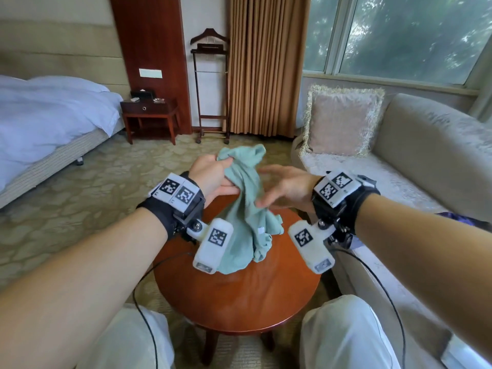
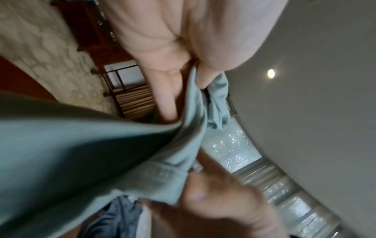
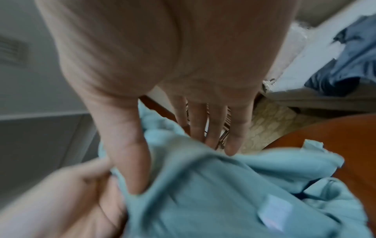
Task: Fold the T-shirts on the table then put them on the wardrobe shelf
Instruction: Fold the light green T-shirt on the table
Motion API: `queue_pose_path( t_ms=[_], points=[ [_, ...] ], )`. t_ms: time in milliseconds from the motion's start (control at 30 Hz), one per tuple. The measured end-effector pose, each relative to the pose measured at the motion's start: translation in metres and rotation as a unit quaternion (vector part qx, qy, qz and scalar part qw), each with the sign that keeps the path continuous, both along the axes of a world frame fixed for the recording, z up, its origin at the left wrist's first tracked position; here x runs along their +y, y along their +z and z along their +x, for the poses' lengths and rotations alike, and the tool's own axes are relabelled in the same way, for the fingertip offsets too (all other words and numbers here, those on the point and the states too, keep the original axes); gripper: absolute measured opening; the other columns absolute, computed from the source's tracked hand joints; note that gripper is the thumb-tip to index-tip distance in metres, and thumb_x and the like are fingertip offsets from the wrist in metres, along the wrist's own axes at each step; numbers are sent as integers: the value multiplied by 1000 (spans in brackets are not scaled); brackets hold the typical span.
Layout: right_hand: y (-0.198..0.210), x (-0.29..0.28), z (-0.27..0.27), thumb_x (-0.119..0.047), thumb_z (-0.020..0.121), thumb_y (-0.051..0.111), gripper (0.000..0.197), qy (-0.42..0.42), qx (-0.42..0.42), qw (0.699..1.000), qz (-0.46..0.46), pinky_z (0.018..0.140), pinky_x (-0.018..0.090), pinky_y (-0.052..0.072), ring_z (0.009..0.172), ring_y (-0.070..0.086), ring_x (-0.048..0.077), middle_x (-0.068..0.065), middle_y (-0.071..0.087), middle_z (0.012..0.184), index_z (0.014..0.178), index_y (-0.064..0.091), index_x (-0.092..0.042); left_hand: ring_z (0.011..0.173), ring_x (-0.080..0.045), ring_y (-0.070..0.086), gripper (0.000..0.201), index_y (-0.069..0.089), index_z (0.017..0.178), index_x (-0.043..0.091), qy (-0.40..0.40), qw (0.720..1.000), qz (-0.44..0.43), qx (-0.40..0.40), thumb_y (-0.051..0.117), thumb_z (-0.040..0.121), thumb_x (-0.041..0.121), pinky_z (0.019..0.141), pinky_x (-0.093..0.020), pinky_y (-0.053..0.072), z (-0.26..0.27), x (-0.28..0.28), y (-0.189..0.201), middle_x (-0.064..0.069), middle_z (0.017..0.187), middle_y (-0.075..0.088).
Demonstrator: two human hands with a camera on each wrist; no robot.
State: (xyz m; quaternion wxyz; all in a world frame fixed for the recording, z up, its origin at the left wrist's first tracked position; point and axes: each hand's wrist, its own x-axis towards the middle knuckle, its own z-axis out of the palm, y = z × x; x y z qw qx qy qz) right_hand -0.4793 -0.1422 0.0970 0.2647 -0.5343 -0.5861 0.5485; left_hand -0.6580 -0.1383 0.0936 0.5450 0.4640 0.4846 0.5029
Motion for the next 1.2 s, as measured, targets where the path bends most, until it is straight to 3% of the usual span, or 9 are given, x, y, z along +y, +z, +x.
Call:
queue_pose_path(
  t_ms=[100,233,367,433,567,733,833,1000,1200],
  points=[
    [-11,-4,-8,-2,69,83,62,15,-73,997,21,91,38,55,104,65,20,4,69,115,125,61,-15,93,-32,69,19,56,115,5,5,997,8,-81,44,104,15,74,-46,58,4,-1,11,-20,110,67],
    [-4,-4,-17,-10,92,62,22,-95,-26,995,36,61,36,61,78,68,28,16,67,100,110,61,3,99,-21,71,20,67,110,16,-32,999,40,19,63,95,28,92,-43,54,3,0,11,-6,109,74],
    [11,2,-13,-10,97,46,16,-168,-13,982,90,57,22,58,68,61,16,5,58,82,84,55,-11,106,-19,69,73,67,114,26,-94,988,48,116,92,48,46,99,-46,50,2,-4,-9,4,110,73],
    [19,4,-14,-12,96,48,16,-201,69,975,65,65,30,58,71,62,19,6,59,82,83,56,-12,107,-18,67,98,57,120,31,-97,981,53,157,96,32,45,96,-44,51,6,-4,-21,7,113,71],
    [31,1,-20,-12,96,41,20,-193,202,960,30,73,38,52,69,57,22,8,57,80,82,56,-11,104,-11,58,95,35,124,29,-36,944,106,309,93,49,40,84,-30,48,24,-9,-28,11,114,55],
    [37,-4,-26,-20,98,37,21,-166,261,951,-6,54,29,59,74,60,21,8,58,89,95,55,-10,109,-18,53,100,38,128,25,38,948,126,290,89,47,54,88,-34,46,29,-10,-29,2,122,52],
    [37,-9,-28,-18,102,37,22,-142,306,941,-39,85,45,53,89,60,26,15,59,100,110,52,-4,112,-27,55,72,44,128,18,82,938,127,311,79,69,37,92,-35,46,30,-5,-29,-5,124,54],
    [51,-5,-22,-10,98,46,16,-264,175,948,8,86,54,54,104,64,38,24,63,107,89,55,-1,91,-33,59,14,62,91,14,67,911,140,383,52,84,9,68,-26,41,19,-3,-25,-9,91,63],
    [45,5,-13,-21,87,49,28,-362,-12,911,197,87,51,53,102,53,31,10,45,125,115,50,-21,85,-33,54,20,59,68,14,81,890,70,444,50,84,9,63,-26,36,-7,6,-32,-12,79,59]
  ],
)
